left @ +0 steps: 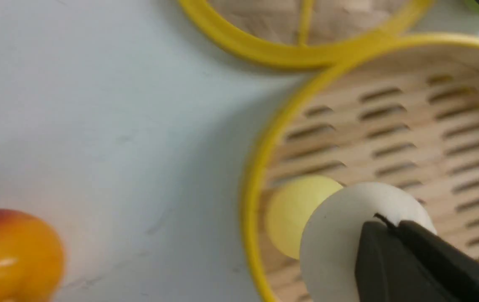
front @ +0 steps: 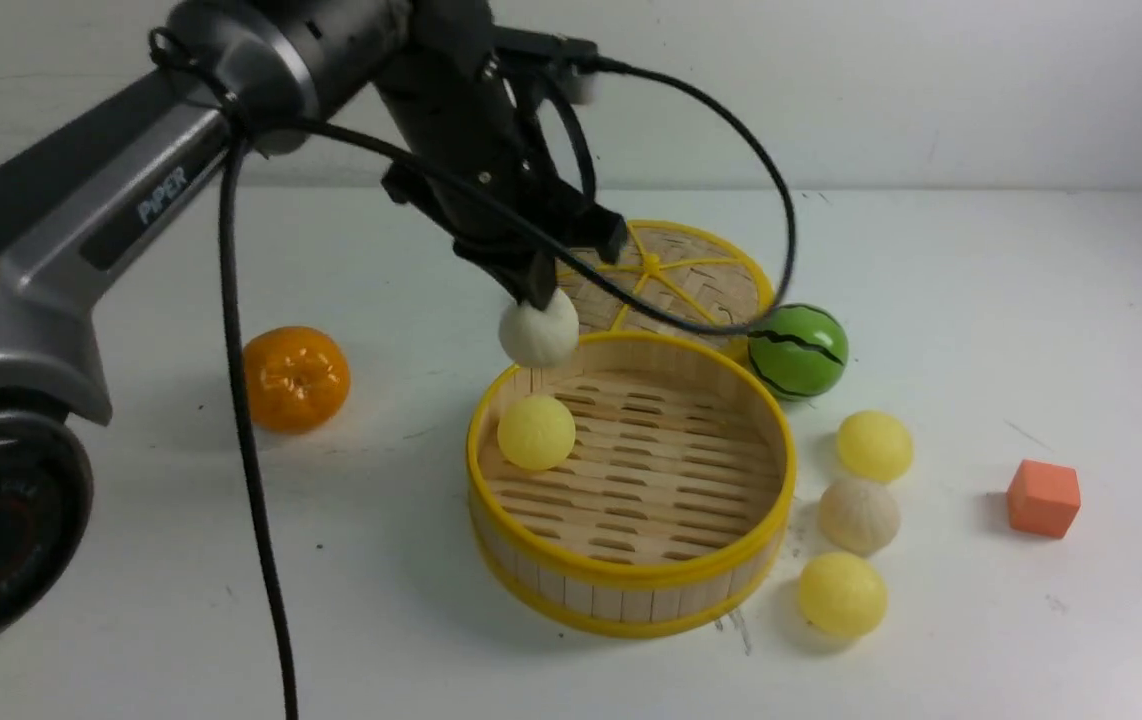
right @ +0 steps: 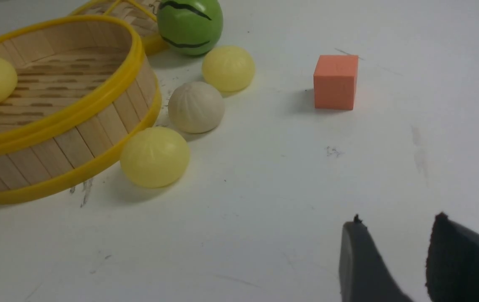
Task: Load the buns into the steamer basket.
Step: Use the left arm to put the steamed stuffed bun into the steamer, then use the right arm to grab a steamed stuffed bun
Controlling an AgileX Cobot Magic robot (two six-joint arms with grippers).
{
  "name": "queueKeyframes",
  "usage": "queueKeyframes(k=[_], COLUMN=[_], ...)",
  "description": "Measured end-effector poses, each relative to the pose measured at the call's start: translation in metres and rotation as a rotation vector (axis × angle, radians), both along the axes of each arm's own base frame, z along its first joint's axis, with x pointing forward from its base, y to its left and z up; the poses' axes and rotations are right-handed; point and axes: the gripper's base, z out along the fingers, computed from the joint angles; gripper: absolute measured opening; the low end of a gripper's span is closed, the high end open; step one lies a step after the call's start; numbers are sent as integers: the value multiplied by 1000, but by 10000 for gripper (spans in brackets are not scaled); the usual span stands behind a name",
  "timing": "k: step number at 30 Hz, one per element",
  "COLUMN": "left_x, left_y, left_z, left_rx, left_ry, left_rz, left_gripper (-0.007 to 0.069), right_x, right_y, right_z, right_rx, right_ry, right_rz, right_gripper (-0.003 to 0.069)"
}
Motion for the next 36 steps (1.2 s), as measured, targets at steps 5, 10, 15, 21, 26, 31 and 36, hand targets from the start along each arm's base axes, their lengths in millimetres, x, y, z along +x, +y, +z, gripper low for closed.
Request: queueKeyframes(k=[5, 10, 15, 21, 26, 31, 36], left_x=[-29, -26, -20, -18, -22, -44, -92], left_y=[-44, -49, -49, -49, -47, -33, 0], left_z=[-46, -67, -88, -92, -75, -2, 74], left_rx=[106, 144, 183, 190, 143, 14, -105], left_ry=[102, 131, 154, 153, 148, 58, -34], left_rz=[-137, -147, -137, -131, -53, 40, 99], left_gripper=[-13, -13, 0, 175, 403, 439, 181], right_x=[0, 0, 0, 0, 0, 0, 0], right_y=[0, 0, 0, 0, 0, 0, 0], right_z=[0, 0, 0, 0, 0, 0, 0], right_rx=[0, 0, 0, 0, 0, 0, 0], right_ry=[0, 0, 0, 0, 0, 0, 0], right_rz=[0, 0, 0, 0, 0, 0, 0], right_gripper=[239, 239, 239, 239, 239, 239, 239])
